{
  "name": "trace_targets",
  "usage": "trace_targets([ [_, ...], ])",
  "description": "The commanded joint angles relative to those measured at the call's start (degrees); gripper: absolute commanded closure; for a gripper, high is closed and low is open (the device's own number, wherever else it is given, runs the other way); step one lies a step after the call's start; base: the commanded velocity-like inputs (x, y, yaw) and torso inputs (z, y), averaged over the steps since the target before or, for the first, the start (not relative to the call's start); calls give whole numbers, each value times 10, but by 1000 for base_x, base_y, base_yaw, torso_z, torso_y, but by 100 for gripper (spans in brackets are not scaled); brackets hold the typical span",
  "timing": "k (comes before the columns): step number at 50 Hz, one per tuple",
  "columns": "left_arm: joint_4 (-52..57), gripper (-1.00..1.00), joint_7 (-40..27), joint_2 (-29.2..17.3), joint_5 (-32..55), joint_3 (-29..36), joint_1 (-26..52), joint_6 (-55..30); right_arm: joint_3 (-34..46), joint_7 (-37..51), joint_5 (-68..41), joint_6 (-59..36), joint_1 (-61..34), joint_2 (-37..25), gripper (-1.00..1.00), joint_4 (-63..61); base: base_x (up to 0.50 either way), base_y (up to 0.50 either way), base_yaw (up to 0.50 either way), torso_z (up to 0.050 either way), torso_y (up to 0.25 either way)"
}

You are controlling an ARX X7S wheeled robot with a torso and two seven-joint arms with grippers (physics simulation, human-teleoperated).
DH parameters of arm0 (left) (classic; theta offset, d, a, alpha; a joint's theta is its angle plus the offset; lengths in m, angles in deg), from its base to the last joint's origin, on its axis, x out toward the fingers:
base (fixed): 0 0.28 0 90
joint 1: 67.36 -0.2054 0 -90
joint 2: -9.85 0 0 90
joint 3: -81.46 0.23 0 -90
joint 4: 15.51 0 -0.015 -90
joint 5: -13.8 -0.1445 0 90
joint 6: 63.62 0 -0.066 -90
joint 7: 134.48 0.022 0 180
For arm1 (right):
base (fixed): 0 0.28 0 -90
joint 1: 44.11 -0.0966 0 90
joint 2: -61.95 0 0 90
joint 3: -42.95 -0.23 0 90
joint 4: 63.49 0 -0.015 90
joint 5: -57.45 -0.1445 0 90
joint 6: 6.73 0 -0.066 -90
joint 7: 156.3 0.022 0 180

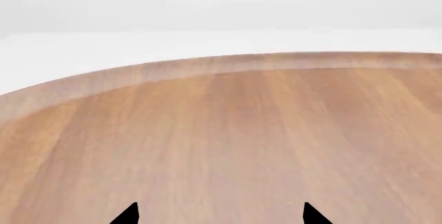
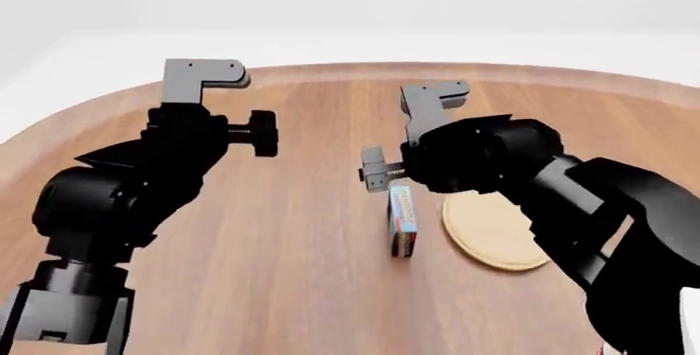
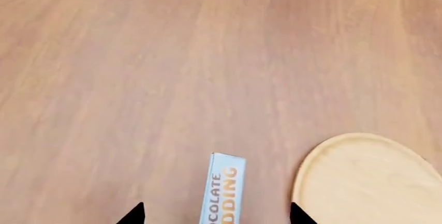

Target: Put the chocolate pudding to the left of the plate.

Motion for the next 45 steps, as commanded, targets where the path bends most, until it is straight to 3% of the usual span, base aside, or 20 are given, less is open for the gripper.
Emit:
trace_targets([
  [1, 208, -100, -49, -38, 65, -48, -81, -65, -47, 120, -28, 65, 37, -149, -100, -287, 0, 0, 0, -6, 250],
  [17, 404, -100, -88, -72, 102, -104, -228, -36, -79, 244, 85, 234, 132, -317, -100, -587, 0, 0, 0, -7, 250],
  [45, 643, -100, -85, -105, -37, -152, -603, 249, -52, 377, 425, 490, 370, -481, -100, -852, 0, 0, 0, -7, 250],
])
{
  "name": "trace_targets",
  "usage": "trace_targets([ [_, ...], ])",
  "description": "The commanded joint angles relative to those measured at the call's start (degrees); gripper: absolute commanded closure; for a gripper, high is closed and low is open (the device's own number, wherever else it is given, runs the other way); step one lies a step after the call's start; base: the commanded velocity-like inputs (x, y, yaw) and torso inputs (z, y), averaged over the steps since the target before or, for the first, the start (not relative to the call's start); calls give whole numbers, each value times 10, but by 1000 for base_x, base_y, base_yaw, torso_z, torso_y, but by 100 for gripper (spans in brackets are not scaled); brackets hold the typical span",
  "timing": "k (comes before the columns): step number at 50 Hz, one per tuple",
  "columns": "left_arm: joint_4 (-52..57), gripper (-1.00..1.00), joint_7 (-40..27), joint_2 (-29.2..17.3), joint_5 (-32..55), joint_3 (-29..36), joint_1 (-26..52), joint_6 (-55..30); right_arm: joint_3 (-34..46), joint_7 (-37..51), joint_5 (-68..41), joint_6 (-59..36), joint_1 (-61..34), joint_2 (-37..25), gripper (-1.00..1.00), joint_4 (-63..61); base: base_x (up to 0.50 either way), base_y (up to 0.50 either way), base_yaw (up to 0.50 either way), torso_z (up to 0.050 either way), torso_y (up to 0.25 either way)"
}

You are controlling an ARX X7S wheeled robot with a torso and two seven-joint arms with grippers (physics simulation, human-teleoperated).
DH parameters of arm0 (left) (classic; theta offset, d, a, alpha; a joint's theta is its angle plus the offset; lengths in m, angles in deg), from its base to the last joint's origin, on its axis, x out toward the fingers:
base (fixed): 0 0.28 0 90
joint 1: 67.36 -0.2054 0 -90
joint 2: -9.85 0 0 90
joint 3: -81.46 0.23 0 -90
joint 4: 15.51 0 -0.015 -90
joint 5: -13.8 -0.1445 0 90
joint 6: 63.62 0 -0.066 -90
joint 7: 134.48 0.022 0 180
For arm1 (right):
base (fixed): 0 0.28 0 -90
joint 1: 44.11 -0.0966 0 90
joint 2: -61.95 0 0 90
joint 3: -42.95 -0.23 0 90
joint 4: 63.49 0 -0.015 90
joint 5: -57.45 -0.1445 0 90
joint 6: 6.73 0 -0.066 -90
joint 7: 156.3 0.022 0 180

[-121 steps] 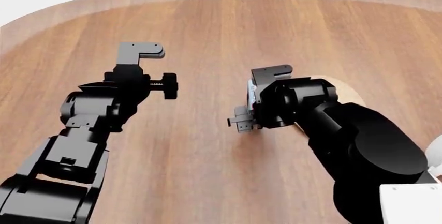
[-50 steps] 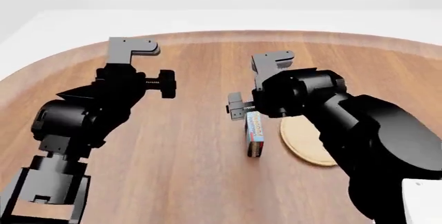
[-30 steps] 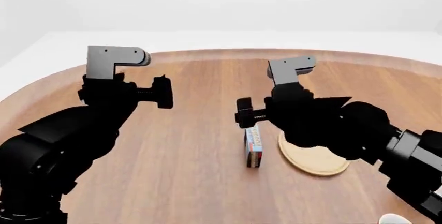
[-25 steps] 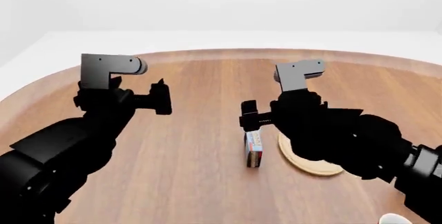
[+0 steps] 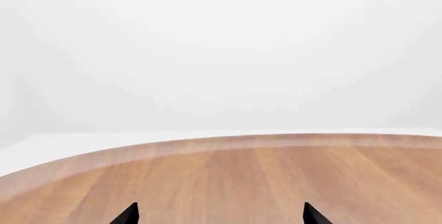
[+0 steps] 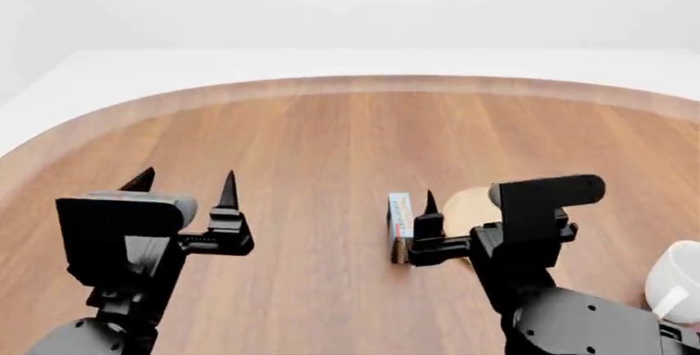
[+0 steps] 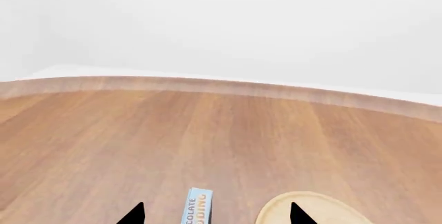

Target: Put the chocolate pudding to the left of the plate.

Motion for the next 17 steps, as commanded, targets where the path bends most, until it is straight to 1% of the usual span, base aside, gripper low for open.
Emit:
trace_targets([
  [1, 82, -100, 9, -10, -59, -19, -145, 115, 13, 57, 151, 100, 96, -64, -100, -100, 0, 0, 0, -7, 250],
  [6, 87, -100, 16, -6, -90, -18, -186, 162, 18, 83, 204, 121, 123, -83, -100, -126, 0, 0, 0, -7, 250],
  [15, 100, -100, 25, 1, -116, -26, -240, 227, 14, 101, 259, 187, 164, -114, -100, -141, 0, 0, 0, -6, 250],
  [17, 107, -100, 26, 1, -122, -27, -250, 236, 14, 108, 271, 191, 168, -122, -100, -151, 0, 0, 0, 0, 59],
])
